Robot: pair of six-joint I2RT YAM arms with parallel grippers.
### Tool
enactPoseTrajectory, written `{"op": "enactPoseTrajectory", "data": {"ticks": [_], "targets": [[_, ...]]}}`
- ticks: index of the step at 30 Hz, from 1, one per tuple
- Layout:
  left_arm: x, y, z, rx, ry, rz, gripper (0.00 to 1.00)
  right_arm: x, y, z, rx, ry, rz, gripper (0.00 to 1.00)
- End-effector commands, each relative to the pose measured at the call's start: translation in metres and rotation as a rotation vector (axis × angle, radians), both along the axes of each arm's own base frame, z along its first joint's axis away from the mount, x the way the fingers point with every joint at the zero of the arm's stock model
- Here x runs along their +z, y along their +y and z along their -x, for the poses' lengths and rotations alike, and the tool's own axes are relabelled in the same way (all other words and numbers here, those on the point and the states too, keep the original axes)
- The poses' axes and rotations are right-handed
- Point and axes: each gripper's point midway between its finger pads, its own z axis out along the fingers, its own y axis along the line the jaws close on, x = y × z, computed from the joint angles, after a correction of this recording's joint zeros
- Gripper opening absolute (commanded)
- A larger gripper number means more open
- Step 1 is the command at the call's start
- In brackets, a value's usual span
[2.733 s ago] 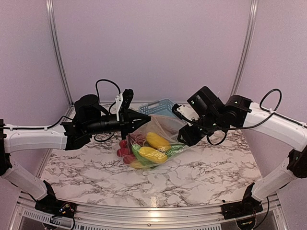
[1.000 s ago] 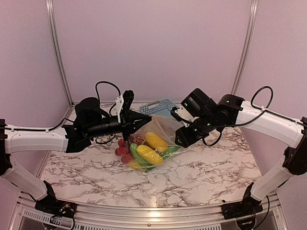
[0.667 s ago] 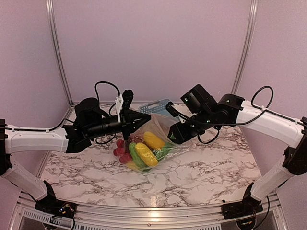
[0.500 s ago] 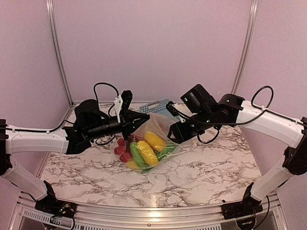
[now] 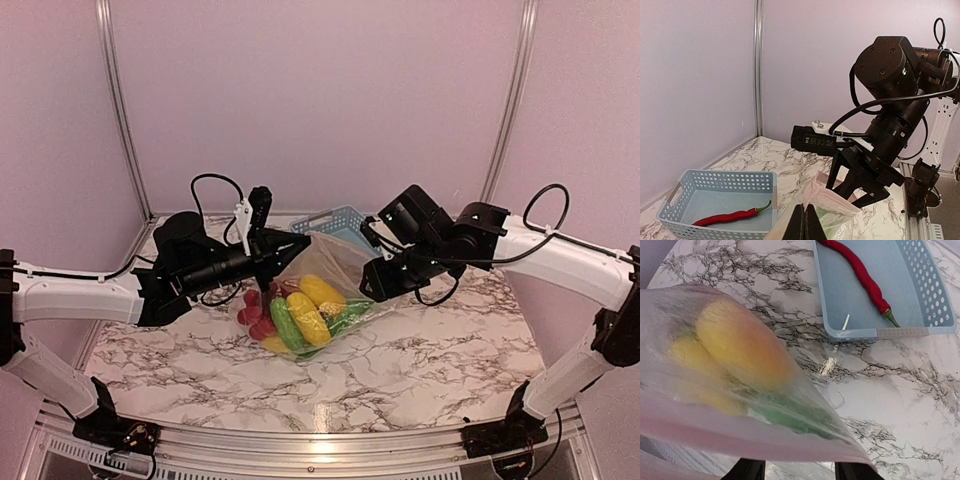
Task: Open the zip-top bag and remove the fake food
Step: Pick up the fake vegetable from the zipper food storage bag.
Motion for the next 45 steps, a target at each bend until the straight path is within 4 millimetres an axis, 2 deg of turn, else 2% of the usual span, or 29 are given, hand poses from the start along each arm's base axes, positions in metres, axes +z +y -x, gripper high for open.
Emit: {"op": "enactPoseTrajectory", "data": {"ticks": [1,9,14,20,25,31,36,45], "targets": [[0.007,-0.002,0.004,0.015,-0.019,0.048,0.00,-0.013,-0.014,0.004,-0.095,0.044,0.020,0.45],[0.011,-0.005,0.011,0.019,-0.036,0.070,0.00,-0.019,-0.005,0.005,-0.108,0.069,-0.039,0.52],[0.015,-0.006,0.019,-0.001,-0.052,0.091,0.00,-0.018,0.005,-0.001,-0.115,0.059,-0.095,0.45],[0.016,-0.002,0.018,0.013,-0.050,0.093,0.00,-0.017,0.007,-0.009,-0.147,0.034,-0.141,0.35],[0.014,0.007,0.011,0.081,-0.037,0.078,0.00,-0.001,0.014,-0.016,-0.146,-0.013,-0.191,0.23],[0.003,0.024,-0.013,0.252,0.000,0.033,0.00,0.030,0.026,-0.021,-0.103,-0.076,-0.248,0.13],[-0.002,0.035,-0.028,0.344,0.021,0.002,0.00,0.053,0.038,-0.019,-0.043,-0.117,-0.289,0.10],[-0.010,0.047,-0.037,0.383,0.049,-0.012,0.00,0.081,0.044,-0.023,0.005,-0.189,-0.318,0.08]]}}
